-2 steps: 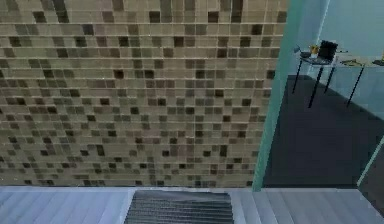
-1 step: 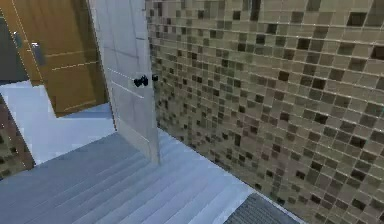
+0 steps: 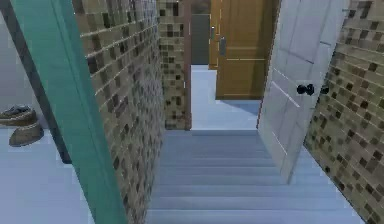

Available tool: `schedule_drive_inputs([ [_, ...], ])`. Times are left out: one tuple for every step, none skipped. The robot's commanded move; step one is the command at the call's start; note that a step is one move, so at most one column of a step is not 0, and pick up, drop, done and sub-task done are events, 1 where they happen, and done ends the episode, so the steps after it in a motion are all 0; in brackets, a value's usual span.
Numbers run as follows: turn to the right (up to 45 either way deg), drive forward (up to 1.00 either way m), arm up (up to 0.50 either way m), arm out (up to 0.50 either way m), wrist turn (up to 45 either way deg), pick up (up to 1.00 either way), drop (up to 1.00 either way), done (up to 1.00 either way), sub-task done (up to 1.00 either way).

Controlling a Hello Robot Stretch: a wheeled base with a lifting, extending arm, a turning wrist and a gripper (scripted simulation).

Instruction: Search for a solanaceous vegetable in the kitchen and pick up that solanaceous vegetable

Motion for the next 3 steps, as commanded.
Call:
schedule_drive_inputs([
  [-45.0, 0.00, 0.00, 0.00, 0.0, 0.00, 0.00, 0.00, 0.00],
  [-27.0, 0.00, 0.00, 0.00, 0.0, 0.00, 0.00, 0.00, 0.00],
  [0.0, 1.00, 0.00, 0.00, 0.0, 0.00, 0.00, 0.00, 0.00],
])
